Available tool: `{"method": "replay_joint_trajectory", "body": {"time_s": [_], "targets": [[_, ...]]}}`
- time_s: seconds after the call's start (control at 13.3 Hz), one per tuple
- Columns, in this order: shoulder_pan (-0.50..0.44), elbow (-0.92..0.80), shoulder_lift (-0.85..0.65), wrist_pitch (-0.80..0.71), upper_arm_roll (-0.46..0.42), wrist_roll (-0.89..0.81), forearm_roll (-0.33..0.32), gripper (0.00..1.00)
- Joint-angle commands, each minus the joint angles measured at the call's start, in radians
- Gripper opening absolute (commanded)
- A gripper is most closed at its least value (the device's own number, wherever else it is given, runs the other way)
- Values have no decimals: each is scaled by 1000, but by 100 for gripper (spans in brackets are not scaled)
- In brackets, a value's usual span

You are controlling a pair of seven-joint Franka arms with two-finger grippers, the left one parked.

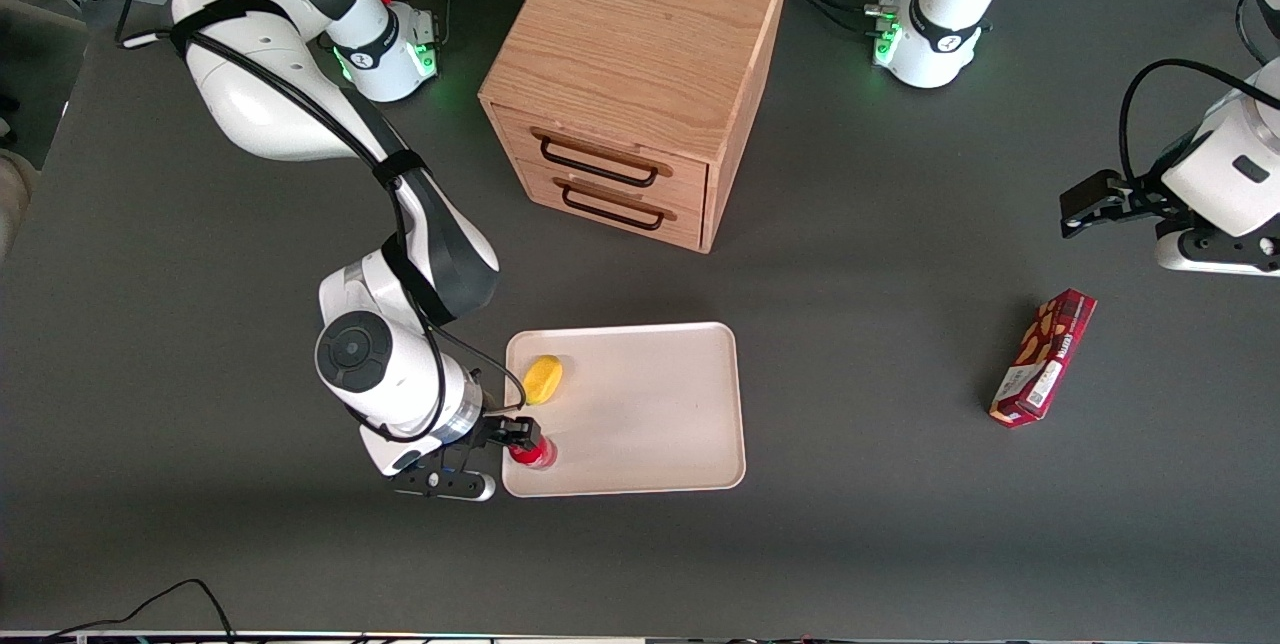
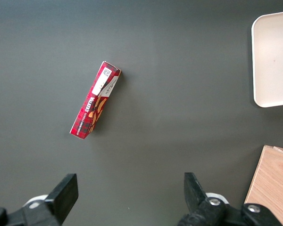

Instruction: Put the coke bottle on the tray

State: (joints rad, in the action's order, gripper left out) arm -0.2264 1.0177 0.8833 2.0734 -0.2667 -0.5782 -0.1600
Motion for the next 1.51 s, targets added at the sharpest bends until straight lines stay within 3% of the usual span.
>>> {"method": "replay_joint_trajectory", "body": {"time_s": [0.0,0.15,0.53,0.68,0.9,1.05,1.43], "targets": [[-5,-11,-79,56,7,-29,-12,100],[-4,-1,-200,42,11,-22,-10,100],[55,51,-508,-480,0,38,-7,100],[106,93,-607,-602,-5,98,-1,100],[254,318,-837,-579,-11,199,108,100],[301,447,-963,-559,-9,257,123,100],[345,389,-926,-573,-2,255,139,100]]}}
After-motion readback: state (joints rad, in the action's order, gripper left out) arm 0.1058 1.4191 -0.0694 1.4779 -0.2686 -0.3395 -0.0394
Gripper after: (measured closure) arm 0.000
